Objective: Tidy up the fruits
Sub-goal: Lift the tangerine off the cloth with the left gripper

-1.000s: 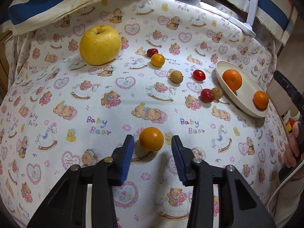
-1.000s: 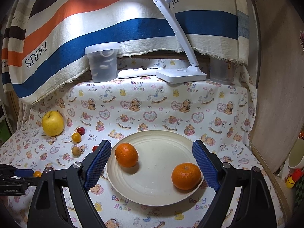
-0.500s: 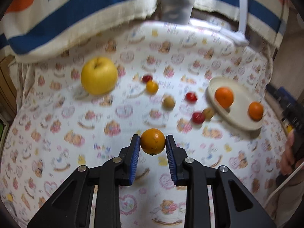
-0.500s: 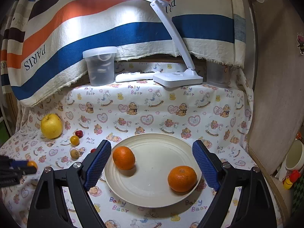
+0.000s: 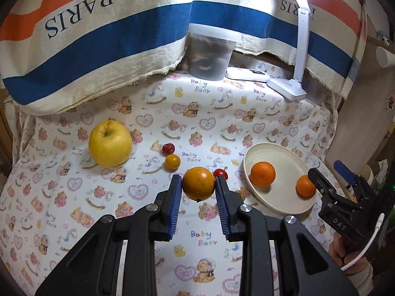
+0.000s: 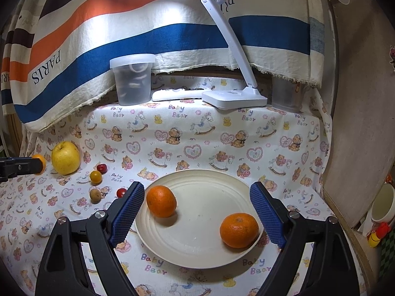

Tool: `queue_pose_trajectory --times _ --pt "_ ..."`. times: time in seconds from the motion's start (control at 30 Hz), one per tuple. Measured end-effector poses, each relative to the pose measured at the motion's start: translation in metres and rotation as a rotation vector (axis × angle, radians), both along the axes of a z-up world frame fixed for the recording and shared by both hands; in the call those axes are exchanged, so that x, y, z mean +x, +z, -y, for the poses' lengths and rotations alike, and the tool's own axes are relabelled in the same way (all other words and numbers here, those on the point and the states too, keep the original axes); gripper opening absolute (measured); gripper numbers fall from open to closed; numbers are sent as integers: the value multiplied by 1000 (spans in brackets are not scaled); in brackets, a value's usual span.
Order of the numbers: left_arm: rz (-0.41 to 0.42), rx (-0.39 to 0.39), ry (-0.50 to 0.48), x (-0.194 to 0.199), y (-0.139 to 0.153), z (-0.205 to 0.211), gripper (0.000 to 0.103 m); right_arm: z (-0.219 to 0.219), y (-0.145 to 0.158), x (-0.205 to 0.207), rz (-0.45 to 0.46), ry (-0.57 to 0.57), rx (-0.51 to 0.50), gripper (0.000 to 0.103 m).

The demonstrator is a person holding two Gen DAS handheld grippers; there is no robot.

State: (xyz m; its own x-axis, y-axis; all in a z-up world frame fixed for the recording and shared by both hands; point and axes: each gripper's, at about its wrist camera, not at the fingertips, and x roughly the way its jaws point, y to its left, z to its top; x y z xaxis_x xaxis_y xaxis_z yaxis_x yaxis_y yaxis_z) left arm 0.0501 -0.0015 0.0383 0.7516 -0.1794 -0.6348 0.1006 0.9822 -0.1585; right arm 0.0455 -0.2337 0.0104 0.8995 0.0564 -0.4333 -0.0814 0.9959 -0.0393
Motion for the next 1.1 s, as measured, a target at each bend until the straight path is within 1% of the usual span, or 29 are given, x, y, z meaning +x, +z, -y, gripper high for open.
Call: queue_pose_trajectory --times 0.17,0.3,0.47,0.5,0.6,0.63,0.67,0.73,0.83,0.9,1.0,1.1 --pt "-3 -6 11 5 -11 -5 27 -1 -2 2 -6 5 -5 89" --pt "-33 -14 27 12 -23 -12 27 -3 -5 3 -14 5 -13 89" --pt "-34 -10 25 13 -27 -15 27 -4 -10 8 -32 16 -20 89" --pt "-38 -13 21 13 -27 -15 27 -4 -9 8 -28 11 -25 89" --pt "-42 -33 0 13 -26 -23 27 -2 -3 0 42 1 -5 89" --pt "-41 -39 -1 13 -26 -27 27 -1 0 -1 52 -8 -1 89" --pt "-42 -42 6 14 -27 -30 27 -2 3 1 39 -19 0 89" --pt "-60 -49 26 18 -32 -36 27 -7 8 11 -19 6 14 89" --pt "-83 -67 34 22 -38 -42 27 -19 14 18 -49 17 26 89" --pt "-84 -65 41 22 -39 -43 27 -29 17 22 -67 34 44 89" --pt "-84 -66 51 22 -40 -44 27 -42 18 30 -106 58 96 89" --pt "-111 -57 66 28 -48 -45 27 -54 17 37 -132 62 111 89"
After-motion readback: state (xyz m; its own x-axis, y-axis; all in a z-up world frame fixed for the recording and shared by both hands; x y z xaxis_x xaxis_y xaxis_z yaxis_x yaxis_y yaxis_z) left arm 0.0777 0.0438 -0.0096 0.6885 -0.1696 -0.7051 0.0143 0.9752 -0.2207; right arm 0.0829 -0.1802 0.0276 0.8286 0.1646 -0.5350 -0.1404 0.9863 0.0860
